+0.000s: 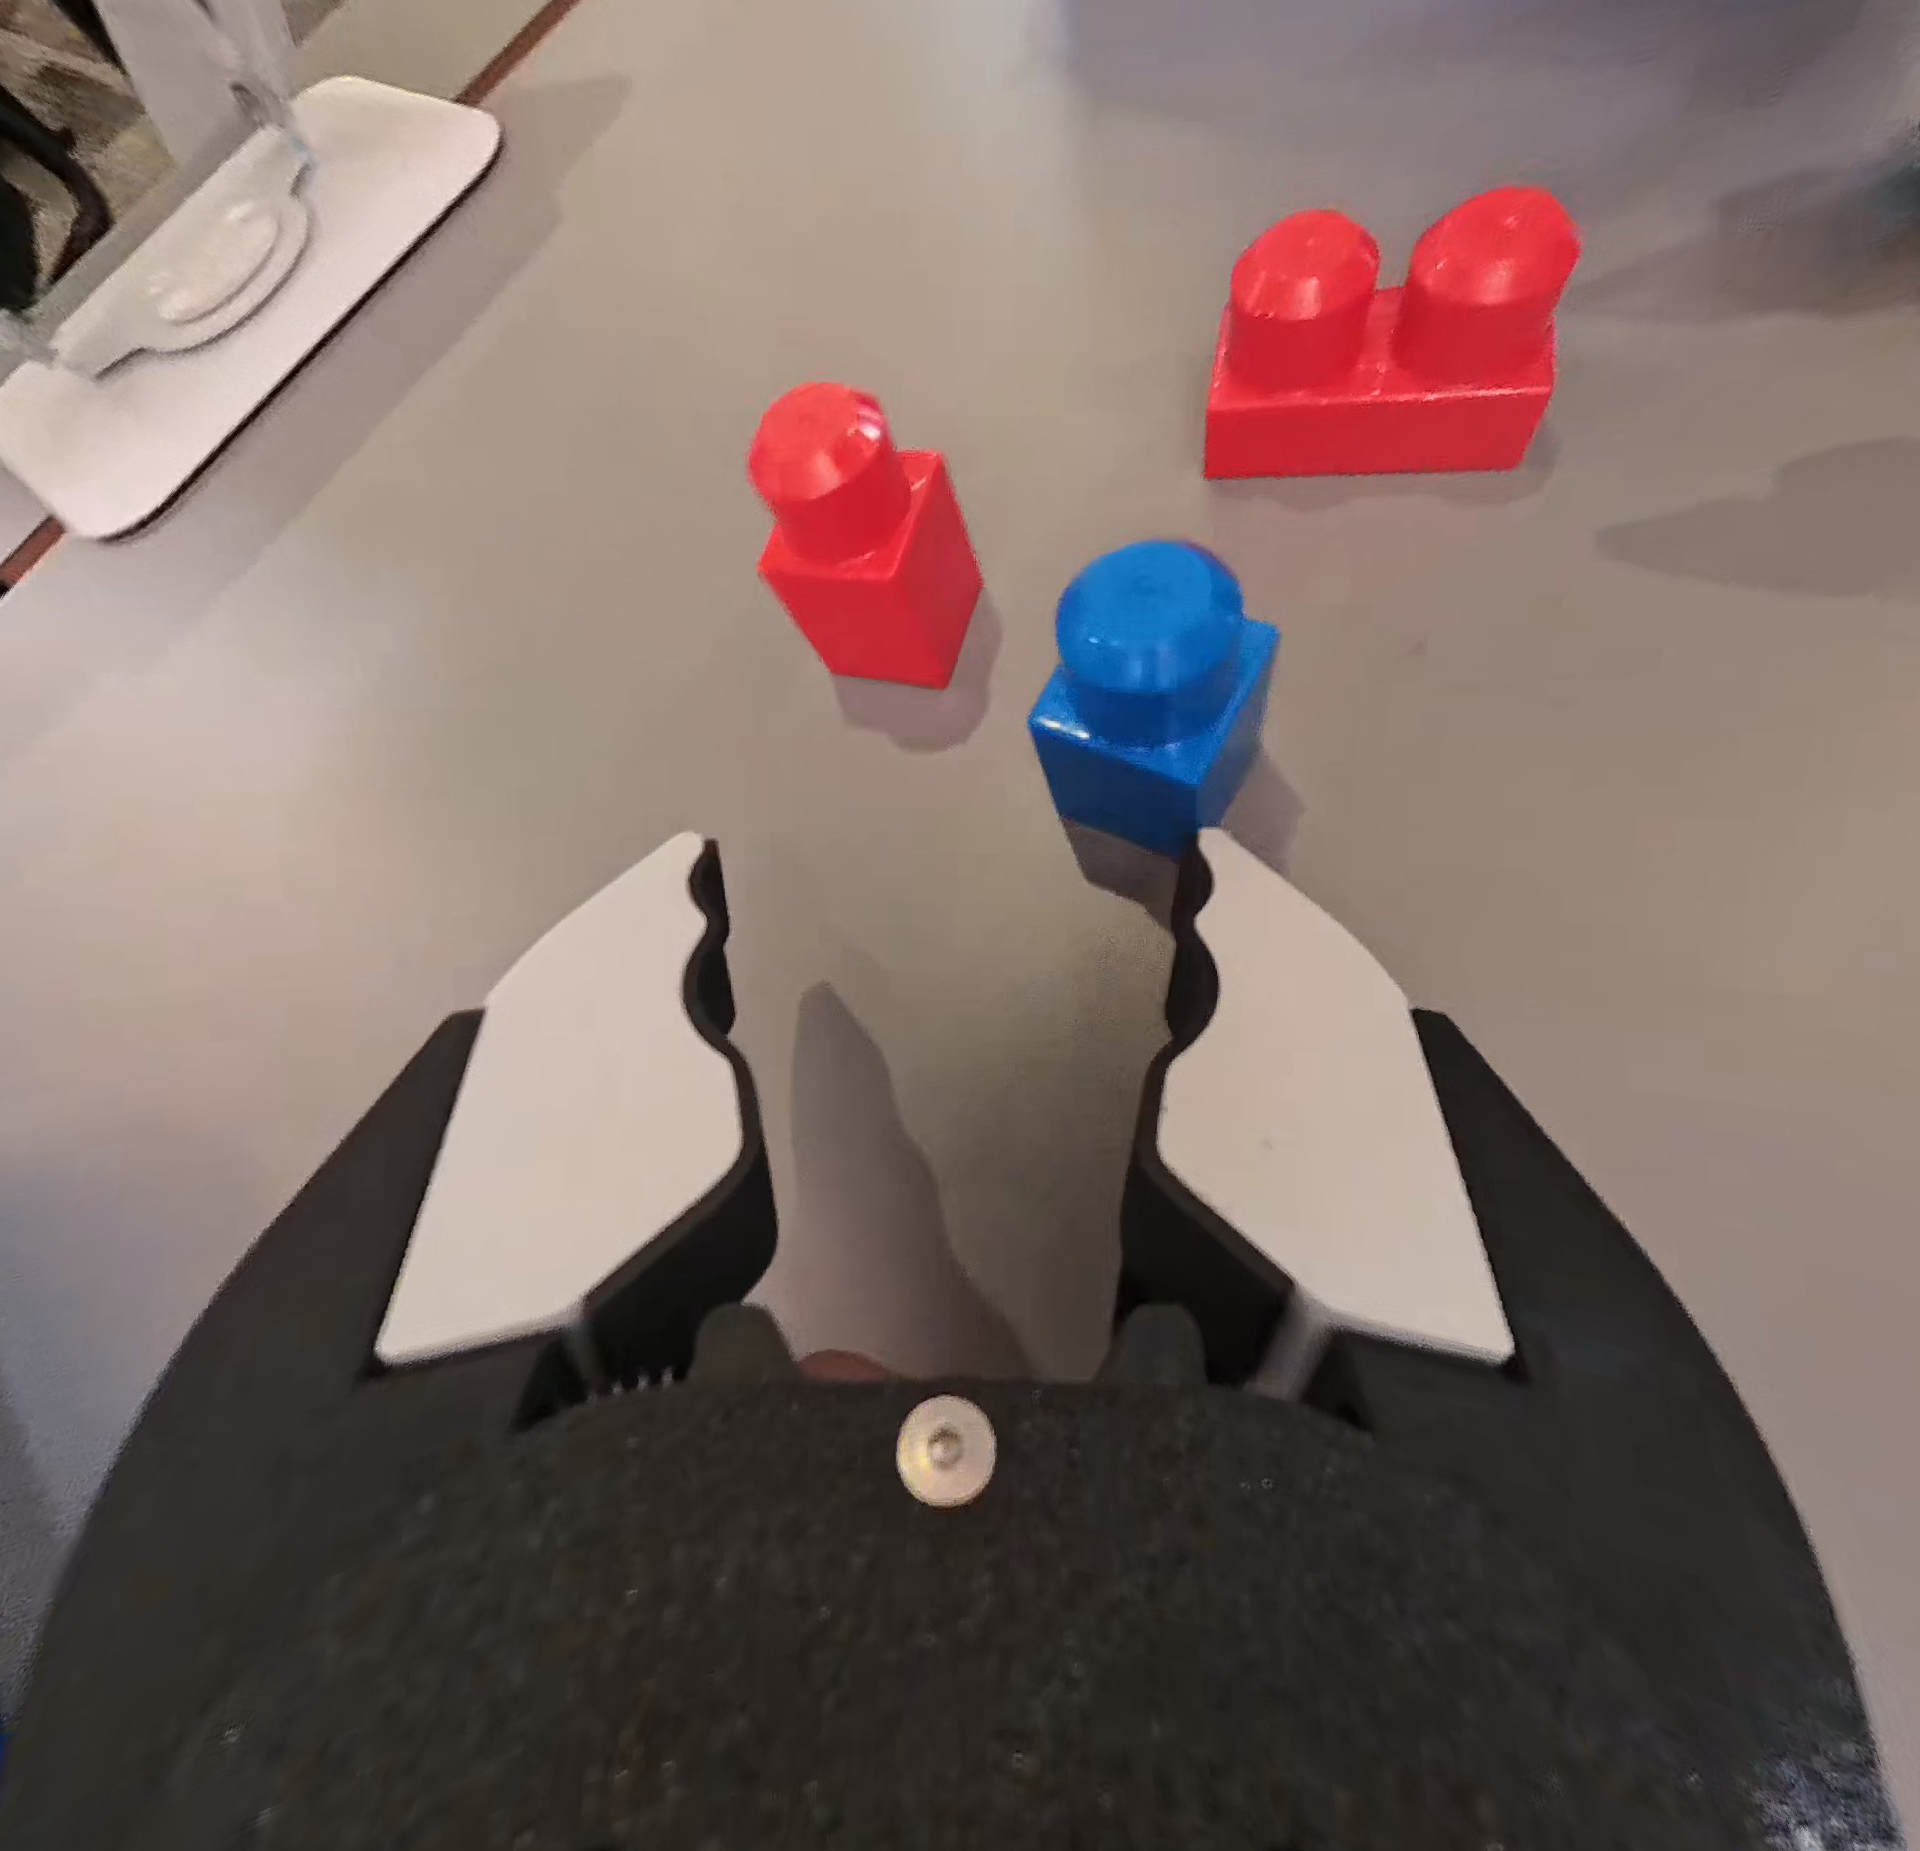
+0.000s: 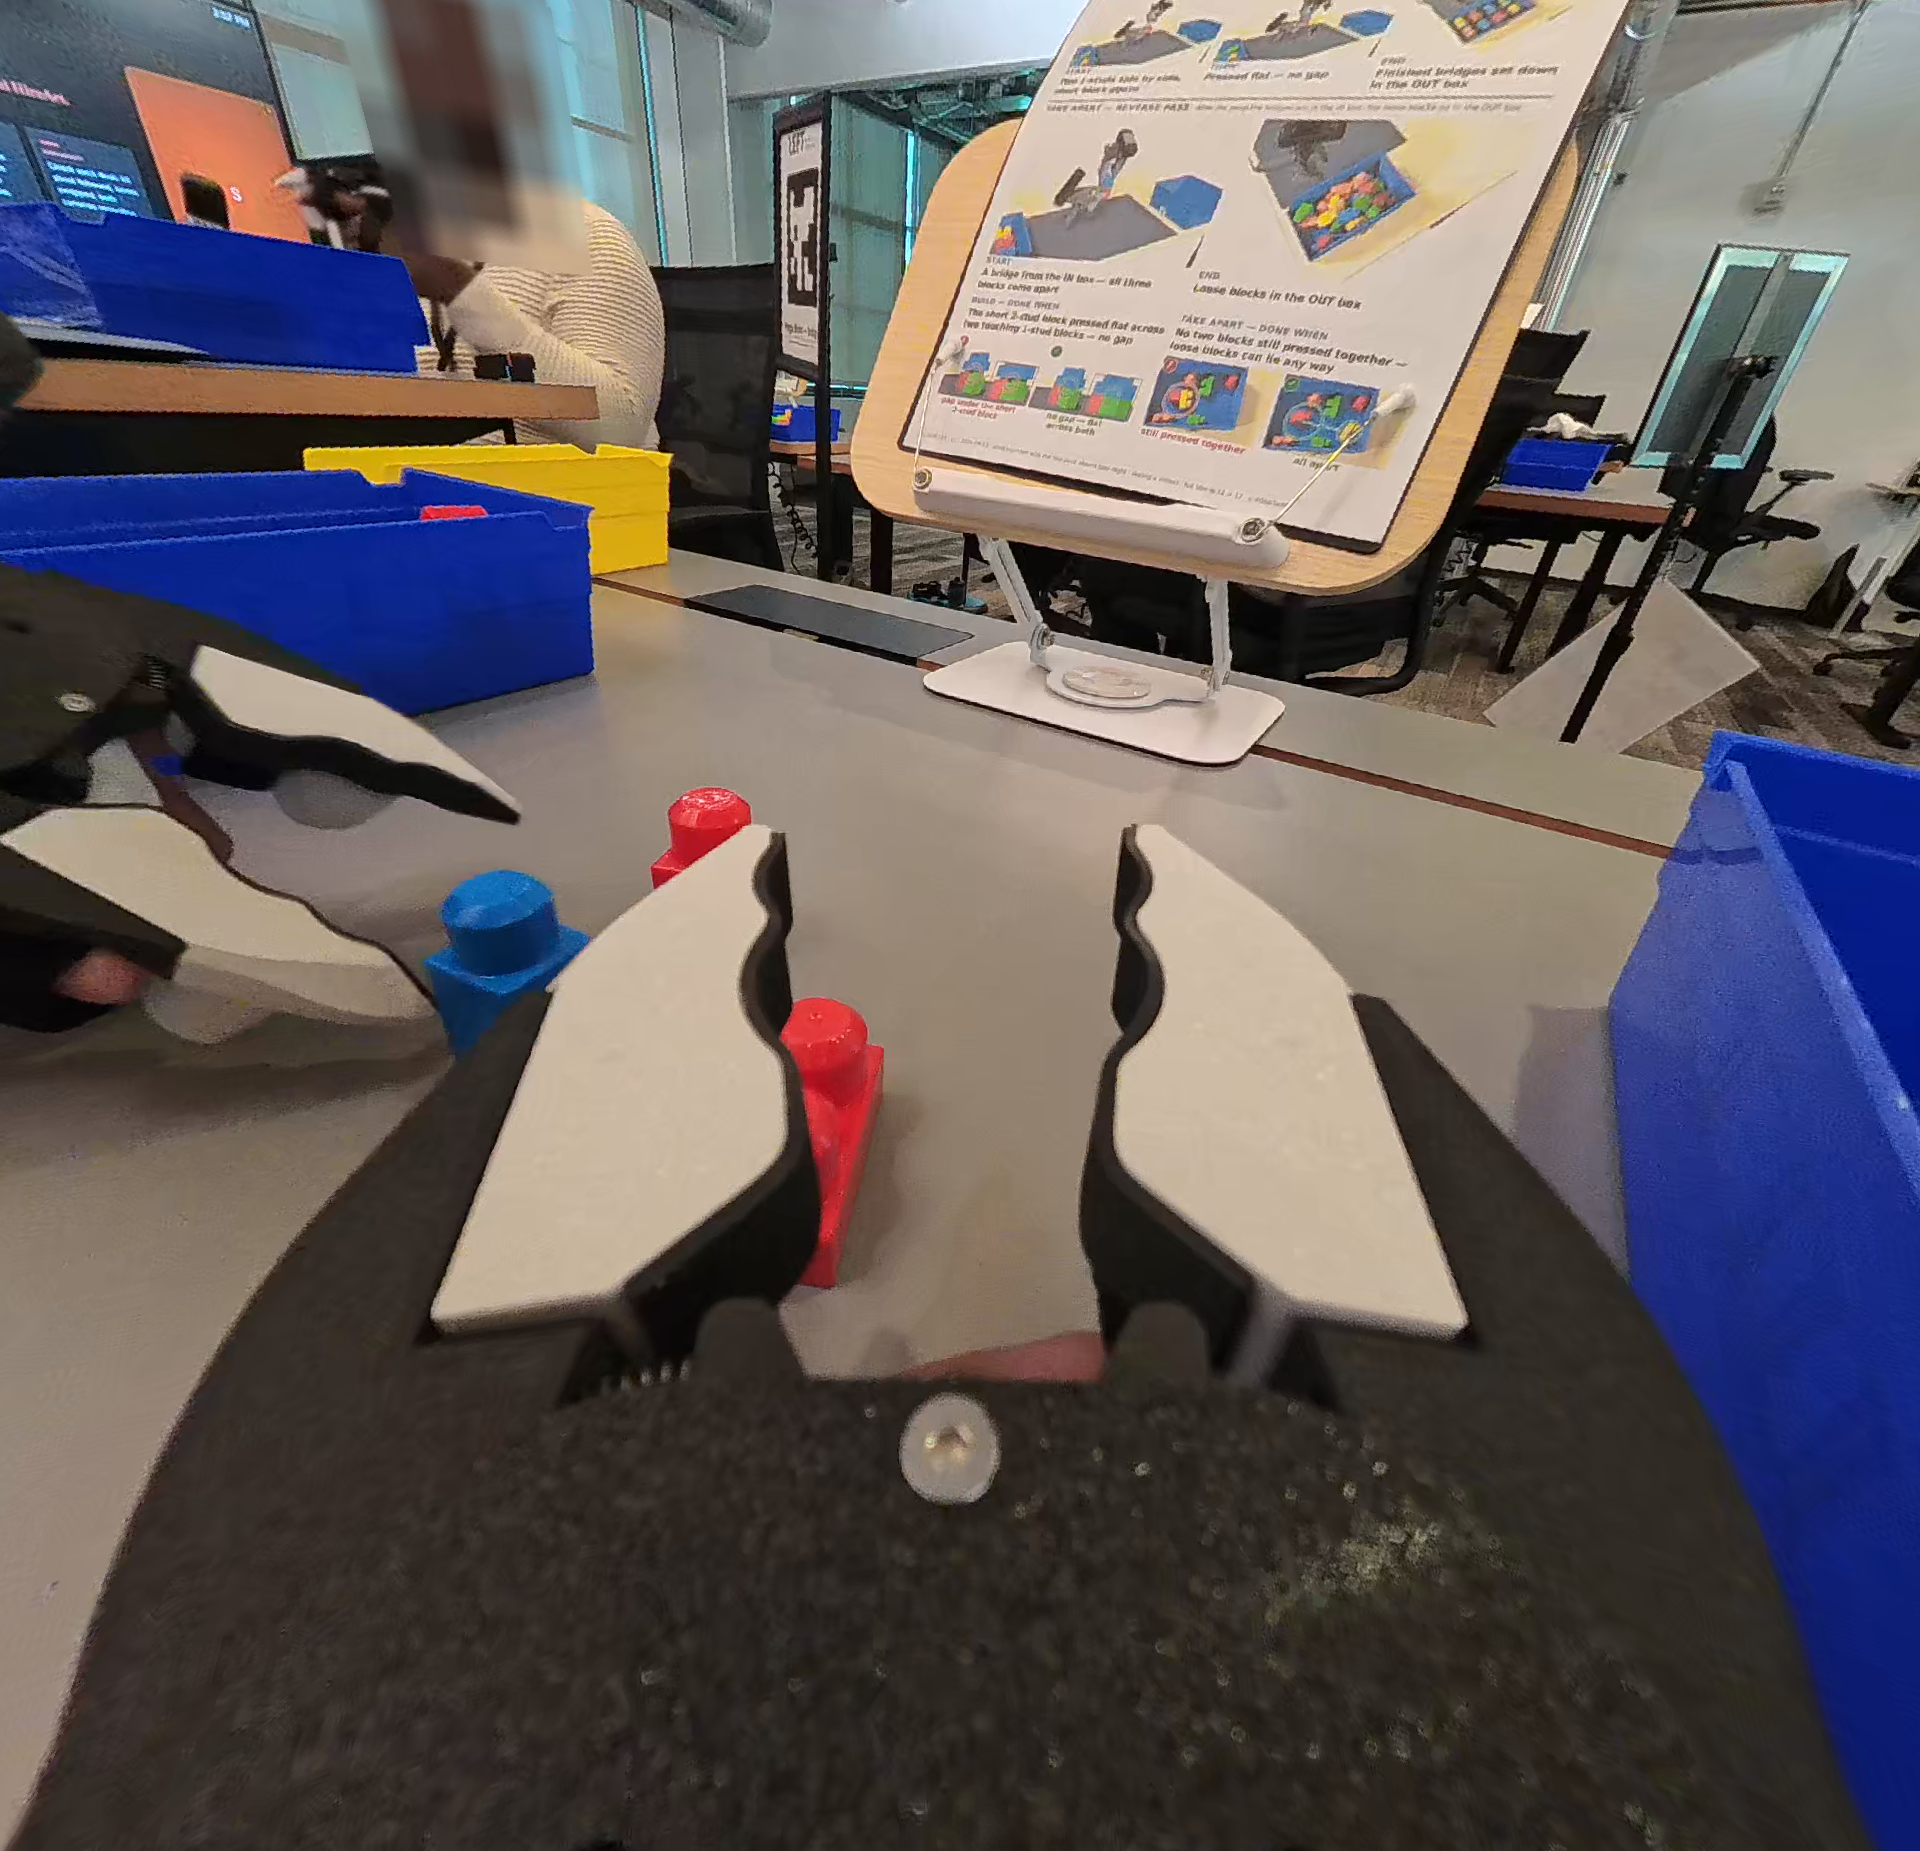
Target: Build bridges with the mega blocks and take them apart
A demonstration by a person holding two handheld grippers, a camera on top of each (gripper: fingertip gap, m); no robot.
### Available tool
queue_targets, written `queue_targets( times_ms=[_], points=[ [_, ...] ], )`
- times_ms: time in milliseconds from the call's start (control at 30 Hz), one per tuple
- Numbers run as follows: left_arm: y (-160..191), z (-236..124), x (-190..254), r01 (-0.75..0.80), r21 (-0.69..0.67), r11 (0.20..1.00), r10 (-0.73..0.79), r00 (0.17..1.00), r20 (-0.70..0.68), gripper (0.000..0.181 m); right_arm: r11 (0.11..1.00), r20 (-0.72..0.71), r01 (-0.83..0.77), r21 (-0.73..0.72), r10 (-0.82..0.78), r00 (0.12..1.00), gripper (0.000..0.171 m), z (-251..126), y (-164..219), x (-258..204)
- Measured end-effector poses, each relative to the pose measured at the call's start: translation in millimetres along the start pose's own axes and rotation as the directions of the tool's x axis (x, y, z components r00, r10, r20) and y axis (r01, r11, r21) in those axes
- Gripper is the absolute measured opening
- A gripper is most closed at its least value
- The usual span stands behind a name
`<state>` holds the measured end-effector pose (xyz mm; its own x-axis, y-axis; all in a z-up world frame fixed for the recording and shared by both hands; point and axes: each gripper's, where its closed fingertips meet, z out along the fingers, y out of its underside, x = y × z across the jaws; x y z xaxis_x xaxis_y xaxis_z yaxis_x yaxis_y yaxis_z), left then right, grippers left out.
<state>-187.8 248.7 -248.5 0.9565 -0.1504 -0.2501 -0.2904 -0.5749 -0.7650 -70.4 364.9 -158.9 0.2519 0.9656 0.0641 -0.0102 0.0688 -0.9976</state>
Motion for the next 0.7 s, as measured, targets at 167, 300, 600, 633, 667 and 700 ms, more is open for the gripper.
queue_targets(
  times_ms=[167, 300, 600, 633, 667, 700],
  points=[
    [-14, 23, 0, -0.02, -0.028, 0.999, 0.022, 0.999, 0.05, 0.083, 1.0, 0.001, 0.003, 0.001, -0.003, 1.0, 0.059, 0, 0, 0],
    [-16, 34, -3, 0.055, -0.058, 0.997, -0.051, 0.997, 0.065, 0.088, 1.0, 0.004, -0.004, -0.001, 0.004, 1.0, 0.059, 0, 0, 0],
    [-27, 41, 0, 0.17, -0.038, 0.985, -0.164, 0.978, 0.129, 0.108, 1.0, 0.014, -0.026, 0.001, 0.026, 1.0, 0.057, 1, 0, 2],
    [-28, 43, -1, 0.185, -0.039, 0.982, -0.179, 0.976, 0.126, 0.108, 1.0, 0.015, -0.026, 0.002, 0.026, 1.0, 0.057, 0, 0, 2],
    [-30, 45, -3, 0.195, -0.032, 0.98, -0.189, 0.974, 0.123, 0.109, 1.0, 0.016, -0.026, 0.003, 0.026, 1.0, 0.057, 0, 0, 1],
    [-32, 47, -3, 0.198, -0.028, 0.98, -0.194, 0.974, 0.114, 0.109, 1.0, 0.017, -0.026, 0.004, 0.025, 1.0, 0.056, 0, 0, 1]
  ],
)
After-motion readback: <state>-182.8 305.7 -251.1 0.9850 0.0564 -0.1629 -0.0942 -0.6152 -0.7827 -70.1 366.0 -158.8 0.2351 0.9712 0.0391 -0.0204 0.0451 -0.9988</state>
